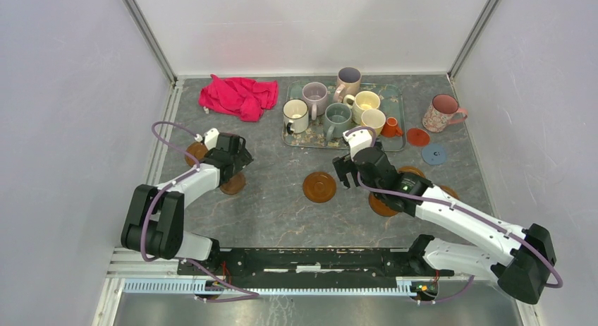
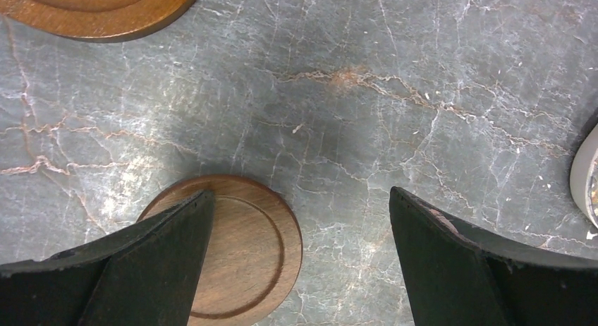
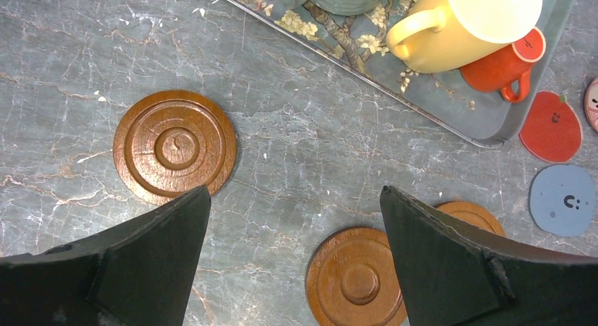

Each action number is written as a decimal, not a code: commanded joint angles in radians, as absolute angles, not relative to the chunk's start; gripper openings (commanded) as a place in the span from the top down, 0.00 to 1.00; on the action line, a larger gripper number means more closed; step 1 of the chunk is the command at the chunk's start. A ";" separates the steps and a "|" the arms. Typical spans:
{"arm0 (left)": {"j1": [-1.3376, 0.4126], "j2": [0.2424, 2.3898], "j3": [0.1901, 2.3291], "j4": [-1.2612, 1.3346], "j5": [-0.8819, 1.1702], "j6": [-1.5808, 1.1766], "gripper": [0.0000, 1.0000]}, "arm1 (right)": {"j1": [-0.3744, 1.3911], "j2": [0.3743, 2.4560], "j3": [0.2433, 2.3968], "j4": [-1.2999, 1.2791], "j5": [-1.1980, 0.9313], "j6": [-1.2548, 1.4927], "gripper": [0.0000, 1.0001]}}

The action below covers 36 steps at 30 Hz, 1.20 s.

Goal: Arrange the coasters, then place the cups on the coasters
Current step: Move the coaster to the center of the board.

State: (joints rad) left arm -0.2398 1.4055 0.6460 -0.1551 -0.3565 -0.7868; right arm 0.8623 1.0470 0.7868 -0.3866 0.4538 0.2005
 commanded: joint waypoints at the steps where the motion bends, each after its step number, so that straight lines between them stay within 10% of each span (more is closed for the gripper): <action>1: -0.233 1.434 0.662 -0.144 -0.288 -0.759 0.00 | 0.865 1.016 0.803 -0.396 0.475 0.191 0.02; 15: -0.407 1.256 0.725 -0.282 -0.253 -0.753 0.00 | 0.865 0.991 0.788 -0.384 0.496 0.210 0.02; 36: -0.962 1.724 1.124 -0.263 -0.232 -0.747 0.00 | 0.865 0.892 0.798 -0.411 0.593 0.244 0.02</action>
State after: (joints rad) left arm -0.9276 1.6859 1.0653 -0.2756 -0.2501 -0.7799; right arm 0.8619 0.9051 0.7868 -0.4160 0.5674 0.2264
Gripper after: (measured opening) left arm 0.994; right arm 0.982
